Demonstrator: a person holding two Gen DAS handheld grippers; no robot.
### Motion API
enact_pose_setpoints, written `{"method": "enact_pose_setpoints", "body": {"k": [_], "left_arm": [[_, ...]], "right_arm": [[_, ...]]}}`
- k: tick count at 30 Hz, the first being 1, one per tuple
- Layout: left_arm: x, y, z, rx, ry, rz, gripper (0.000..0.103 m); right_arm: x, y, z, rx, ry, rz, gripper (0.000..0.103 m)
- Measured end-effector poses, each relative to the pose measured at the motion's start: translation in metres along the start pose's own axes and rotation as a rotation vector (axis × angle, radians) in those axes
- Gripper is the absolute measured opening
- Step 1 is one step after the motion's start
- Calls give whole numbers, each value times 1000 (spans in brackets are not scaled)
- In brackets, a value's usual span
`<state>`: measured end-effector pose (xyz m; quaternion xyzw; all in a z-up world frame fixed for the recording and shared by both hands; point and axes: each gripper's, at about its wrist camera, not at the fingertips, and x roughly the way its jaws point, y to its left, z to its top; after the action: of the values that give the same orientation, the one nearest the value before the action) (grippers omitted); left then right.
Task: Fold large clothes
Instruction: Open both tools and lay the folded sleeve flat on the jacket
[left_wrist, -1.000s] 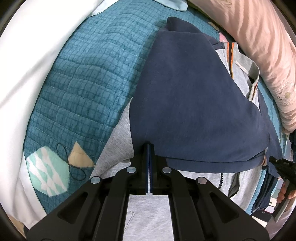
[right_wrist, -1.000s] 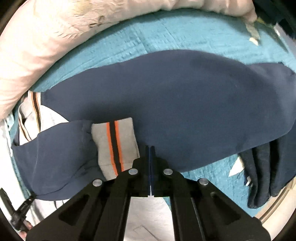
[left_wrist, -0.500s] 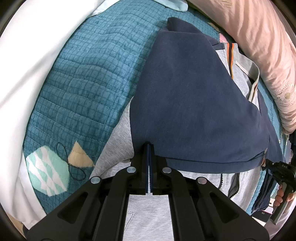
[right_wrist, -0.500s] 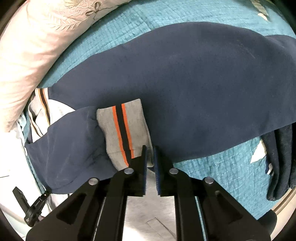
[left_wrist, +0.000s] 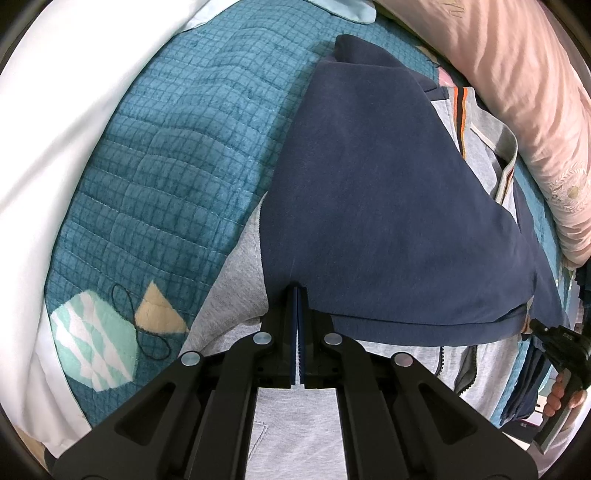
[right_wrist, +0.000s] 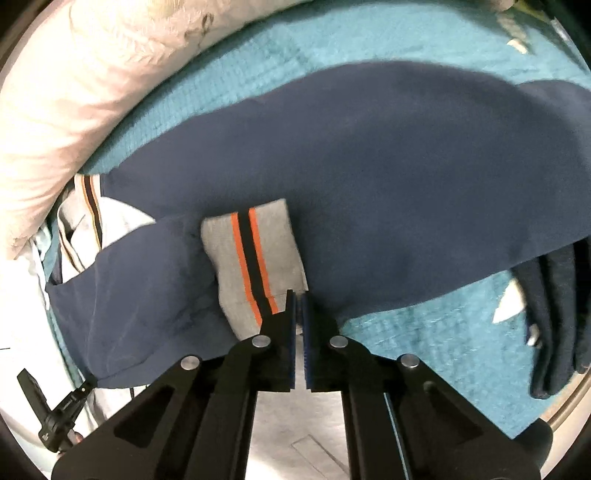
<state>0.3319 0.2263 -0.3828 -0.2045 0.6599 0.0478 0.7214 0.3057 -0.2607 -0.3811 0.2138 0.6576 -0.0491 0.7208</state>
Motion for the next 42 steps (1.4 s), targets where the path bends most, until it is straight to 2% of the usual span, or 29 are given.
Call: {"method": "enact_pose_setpoints", "body": {"k": [4,8,12,14,16,17,19,23,24,26,32,35,42], "left_arm": [[1,0,0,2,-1,2,1],[3,2,1,-11,3,-6,1],[4,3,3,-1,14,7,1],[3,-1,5,3,20,24,1],[0,-8,5,23,21,43,1],[-2,-12,5,32,22,47,1],[-7,-20,4,48,23,47,10],[-23,-38,-2,78,-21,81,46],[-30,-43,-5,90,-37,83,49],[-40,-52,-10,106,-47,74,54],[-77,-80,-39,157,-111,101,54],[-92,-92,-53,176,-132,96,59],[-114,-123,-94,233,-155,76,60]], "right_arm": [[-6,4,-5,-22,-10,-23,2],[22,12,-6,-41,7,-95,3],[13,24,-7,-69,2,-109,6],[3,23,-8,-57,-7,-74,11],[-13,23,-6,-49,-35,-41,36],[-18,24,-6,-51,-49,-43,42],[-34,28,-9,-63,-96,-53,57],[-57,44,-16,-103,-135,-52,72],[-64,46,-19,-115,-149,-53,75],[-81,40,-28,-140,-173,-54,75],[-112,41,-54,-177,-207,-28,75],[-124,37,-70,-188,-216,-18,76],[-150,8,-100,-162,-235,1,76]]}}
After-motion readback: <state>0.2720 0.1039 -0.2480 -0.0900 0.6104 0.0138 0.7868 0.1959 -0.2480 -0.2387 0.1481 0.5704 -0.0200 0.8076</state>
